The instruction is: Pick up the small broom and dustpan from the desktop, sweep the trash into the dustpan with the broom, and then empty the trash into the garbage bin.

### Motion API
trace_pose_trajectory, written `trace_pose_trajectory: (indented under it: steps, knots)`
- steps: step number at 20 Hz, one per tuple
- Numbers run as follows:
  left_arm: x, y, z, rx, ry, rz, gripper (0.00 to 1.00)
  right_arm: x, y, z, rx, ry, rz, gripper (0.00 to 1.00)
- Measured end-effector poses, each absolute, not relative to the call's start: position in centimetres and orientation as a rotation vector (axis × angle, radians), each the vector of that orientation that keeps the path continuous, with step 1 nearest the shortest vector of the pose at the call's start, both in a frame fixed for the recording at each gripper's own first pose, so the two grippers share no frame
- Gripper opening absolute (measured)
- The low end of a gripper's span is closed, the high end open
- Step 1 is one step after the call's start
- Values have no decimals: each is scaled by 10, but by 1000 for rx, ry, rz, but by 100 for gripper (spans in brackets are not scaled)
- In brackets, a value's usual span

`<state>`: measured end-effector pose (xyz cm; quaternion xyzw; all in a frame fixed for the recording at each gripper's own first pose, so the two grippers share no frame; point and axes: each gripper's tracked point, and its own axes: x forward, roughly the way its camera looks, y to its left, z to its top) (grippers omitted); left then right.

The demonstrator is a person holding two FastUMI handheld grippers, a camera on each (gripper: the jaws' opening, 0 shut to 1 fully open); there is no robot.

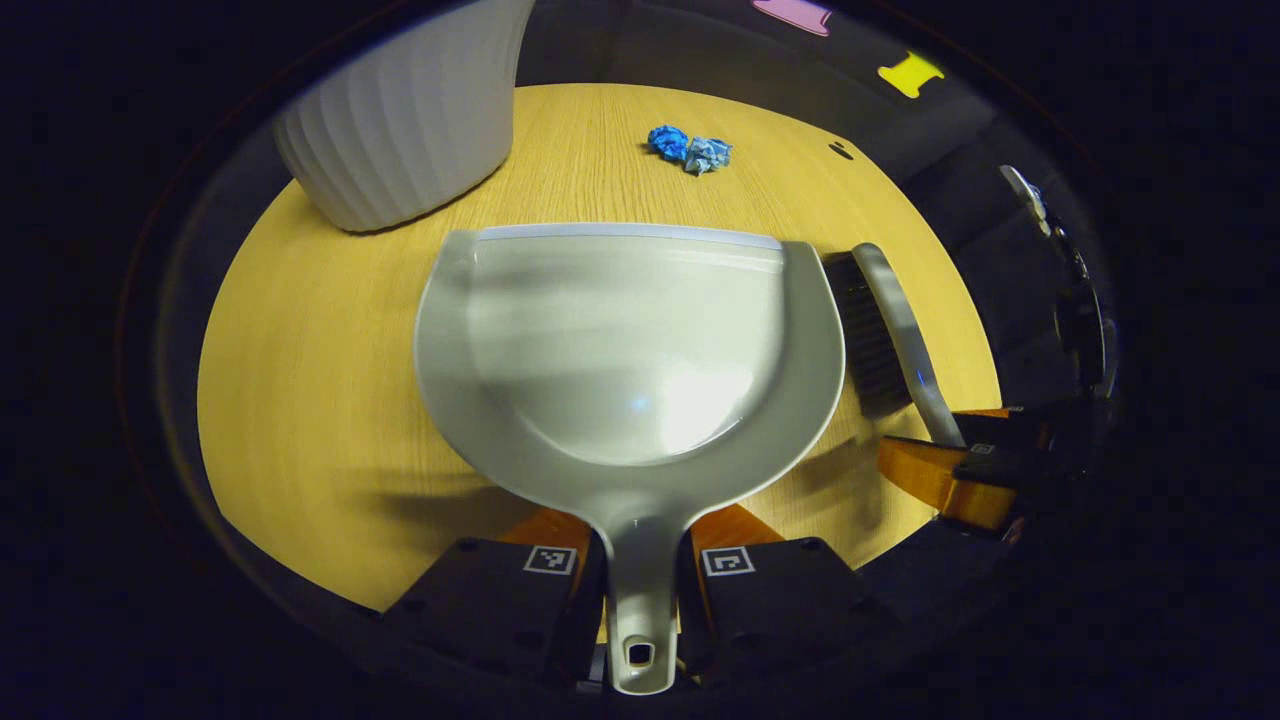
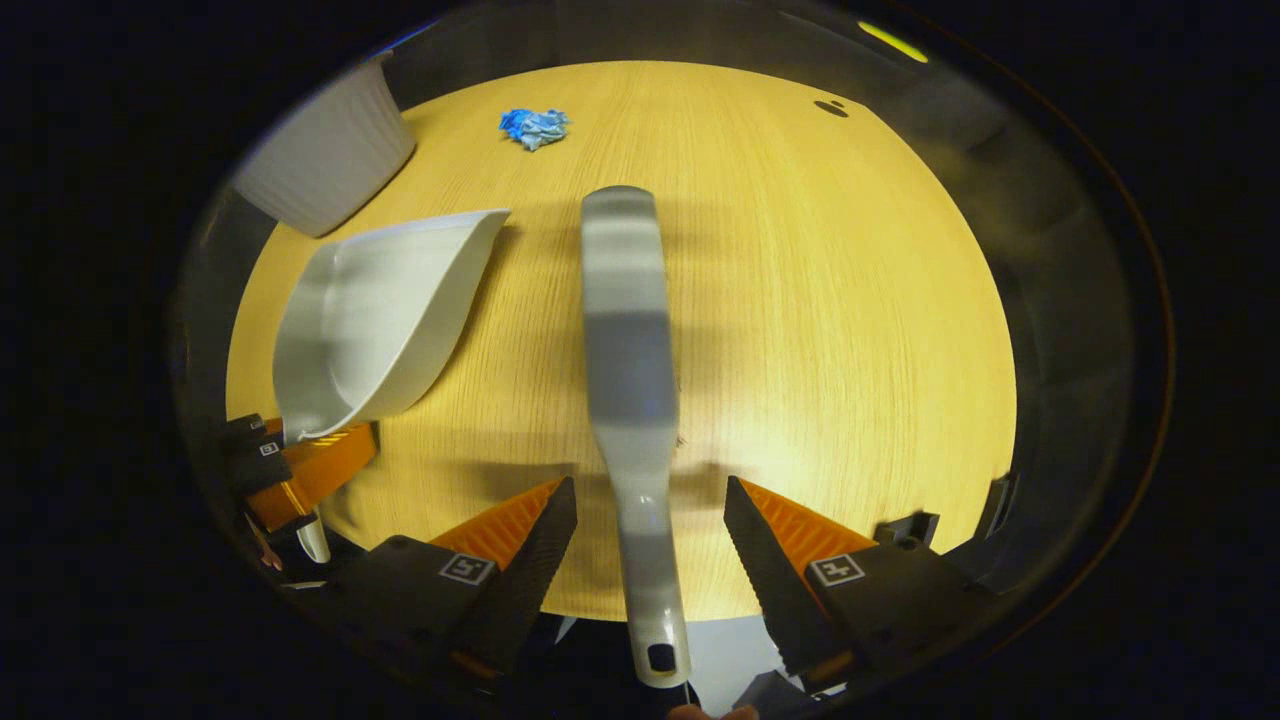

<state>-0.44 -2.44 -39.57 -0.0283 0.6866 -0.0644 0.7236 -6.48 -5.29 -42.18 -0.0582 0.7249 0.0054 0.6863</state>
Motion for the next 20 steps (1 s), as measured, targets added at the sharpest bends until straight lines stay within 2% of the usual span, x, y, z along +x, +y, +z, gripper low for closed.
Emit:
trace_pose_trajectory:
  steps: [1,2,3,4,5,6,7,8,9,10,11,12,13,16,17,20]
  knots:
    - [-4,-24,-396,-61,1513,-142,28,-65,-53,-426,-147,1641,24,90]
    - [-4,-24,-396,-64,1513,-139,28,-67,-54,-431,-159,1662,26,98]
    - [-4,-25,-396,-72,1514,-133,29,-70,-55,-433,-163,1684,30,96]
    - [-5,-25,-395,-77,1518,-129,29,-71,-52,-436,-137,1694,31,79]
    - [-4,-25,-395,-82,1522,-131,29,-68,-50,-434,-124,1691,18,77]
    - [-4,-25,-394,-85,1527,-131,29,-65,-49,-435,-105,1688,12,67]
    - [-4,-25,-394,-90,1532,-132,29,-64,-47,-436,-84,1700,11,72]
    - [-4,-25,-393,-96,1535,-130,29,-65,-46,-435,-69,1721,14,65]
    - [-4,-25,-393,-101,1537,-127,29,-62,-47,-436,-69,1725,21,66]
    - [-4,-25,-393,-100,1537,-127,29,-59,-46,-438,-66,1732,34,44]
    - [-4,-25,-393,-97,1536,-126,29,-61,-47,-437,-62,1754,41,43]
    - [-4,-25,-393,-95,1536,-123,29,-62,-46,-437,-62,1770,57,22]
    - [-5,-25,-393,-98,1539,-117,29,-63,-47,-435,-68,1785,75,30]
    - [-4,-25,-393,-98,1543,-117,30,-62,-47,-435,-87,1778,157,28]
    - [-4,-25,-393,-86,1540,-137,29,-53,-50,-436,-89,1734,163,28]
    - [-4,-22,-393,-58,1559,-178,31,-42,-57,-431,-87,1734,199,28]
